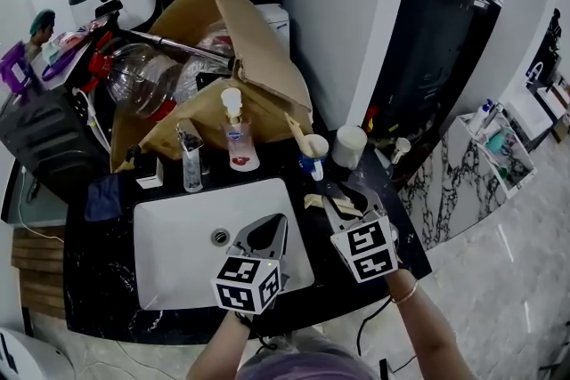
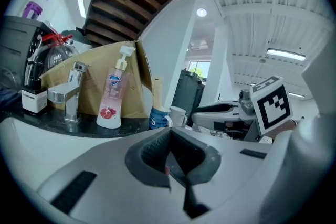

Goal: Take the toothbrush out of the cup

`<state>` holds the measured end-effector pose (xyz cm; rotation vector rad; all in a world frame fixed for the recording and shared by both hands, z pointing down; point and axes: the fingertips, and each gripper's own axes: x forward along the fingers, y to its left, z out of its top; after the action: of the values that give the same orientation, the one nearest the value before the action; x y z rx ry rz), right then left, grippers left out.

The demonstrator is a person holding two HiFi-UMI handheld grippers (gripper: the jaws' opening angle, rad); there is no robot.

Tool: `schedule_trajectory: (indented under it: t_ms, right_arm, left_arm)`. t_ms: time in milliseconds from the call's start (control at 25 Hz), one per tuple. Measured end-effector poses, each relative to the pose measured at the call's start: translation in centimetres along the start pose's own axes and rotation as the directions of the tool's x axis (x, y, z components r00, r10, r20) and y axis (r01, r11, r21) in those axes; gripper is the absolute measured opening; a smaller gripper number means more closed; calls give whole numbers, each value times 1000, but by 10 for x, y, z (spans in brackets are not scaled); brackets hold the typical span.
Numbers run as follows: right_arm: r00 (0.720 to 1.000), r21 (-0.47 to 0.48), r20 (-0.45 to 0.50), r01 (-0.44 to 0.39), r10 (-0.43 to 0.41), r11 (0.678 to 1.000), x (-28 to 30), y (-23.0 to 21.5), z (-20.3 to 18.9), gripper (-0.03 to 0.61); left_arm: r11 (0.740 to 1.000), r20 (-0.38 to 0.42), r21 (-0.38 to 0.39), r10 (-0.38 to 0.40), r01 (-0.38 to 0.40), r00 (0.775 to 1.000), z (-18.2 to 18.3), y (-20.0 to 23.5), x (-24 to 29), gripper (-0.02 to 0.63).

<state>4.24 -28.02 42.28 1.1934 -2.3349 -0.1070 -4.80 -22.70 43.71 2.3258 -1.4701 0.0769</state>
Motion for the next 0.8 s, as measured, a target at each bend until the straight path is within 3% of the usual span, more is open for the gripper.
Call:
schedule_trajectory:
  t_ms: [160,400,800]
  right_arm:
    - [998,71,65,8,-13,997,9,-6,26,126]
    - [994,9,107,23,-24,1000,38,-9,57,126]
    - [998,-35,49,28,-26,999,104,-19,59,143]
  left_arm:
    - [1000,17,11,29,-30,999,8,4,-8,0]
    - [996,37,10,86,-87,996,14,15,-17,0]
    - [986,42,-16,169,-168,985,16,38,-12,0]
